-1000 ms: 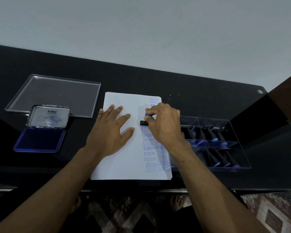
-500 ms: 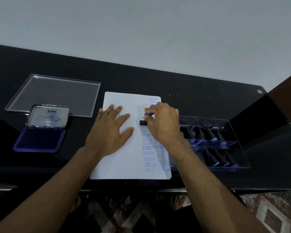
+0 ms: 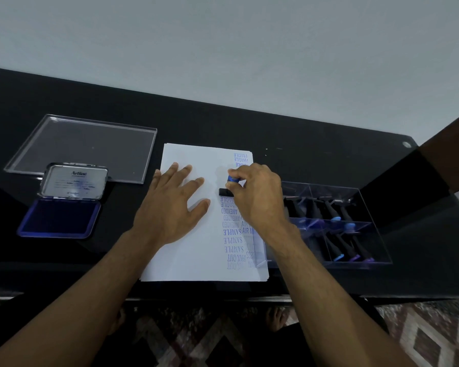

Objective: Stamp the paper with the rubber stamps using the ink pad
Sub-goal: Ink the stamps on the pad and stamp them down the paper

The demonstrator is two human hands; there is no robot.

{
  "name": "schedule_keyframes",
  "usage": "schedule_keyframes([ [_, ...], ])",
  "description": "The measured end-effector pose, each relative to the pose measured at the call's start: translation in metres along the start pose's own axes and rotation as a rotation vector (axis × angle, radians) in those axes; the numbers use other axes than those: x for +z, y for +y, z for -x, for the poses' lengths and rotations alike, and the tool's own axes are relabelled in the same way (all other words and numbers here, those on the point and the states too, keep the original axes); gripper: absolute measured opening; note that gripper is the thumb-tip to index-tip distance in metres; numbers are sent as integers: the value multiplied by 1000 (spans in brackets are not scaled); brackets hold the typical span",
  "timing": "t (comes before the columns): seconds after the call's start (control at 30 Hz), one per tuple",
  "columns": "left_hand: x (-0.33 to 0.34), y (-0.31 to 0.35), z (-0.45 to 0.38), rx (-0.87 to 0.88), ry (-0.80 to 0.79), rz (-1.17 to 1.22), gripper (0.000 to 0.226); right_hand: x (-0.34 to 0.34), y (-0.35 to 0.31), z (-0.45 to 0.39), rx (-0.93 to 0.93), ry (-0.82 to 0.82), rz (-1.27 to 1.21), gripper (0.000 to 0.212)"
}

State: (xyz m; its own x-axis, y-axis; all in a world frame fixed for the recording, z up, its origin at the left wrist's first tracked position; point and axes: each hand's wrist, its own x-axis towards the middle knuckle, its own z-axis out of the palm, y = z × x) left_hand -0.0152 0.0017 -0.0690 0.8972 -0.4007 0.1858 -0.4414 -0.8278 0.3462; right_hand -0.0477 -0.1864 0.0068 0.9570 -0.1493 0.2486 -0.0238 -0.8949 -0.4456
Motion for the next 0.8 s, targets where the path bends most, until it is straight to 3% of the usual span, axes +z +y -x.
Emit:
schedule_keyframes([
  [0.07,-1,1,0,-3,-5,8,78,-2,2,5,32,51,-106,13],
  [0.2,-2,0,1,2,-11,8,75,-23,2,13,240,328,-538,15],
  [0.3,-3,1,1,1,-10,9,73,-28,6,16,385,351,-705,13],
  [0.8,-7,3,0,-2,-40,-14,72,-29,13,32,456,332,-790,12],
])
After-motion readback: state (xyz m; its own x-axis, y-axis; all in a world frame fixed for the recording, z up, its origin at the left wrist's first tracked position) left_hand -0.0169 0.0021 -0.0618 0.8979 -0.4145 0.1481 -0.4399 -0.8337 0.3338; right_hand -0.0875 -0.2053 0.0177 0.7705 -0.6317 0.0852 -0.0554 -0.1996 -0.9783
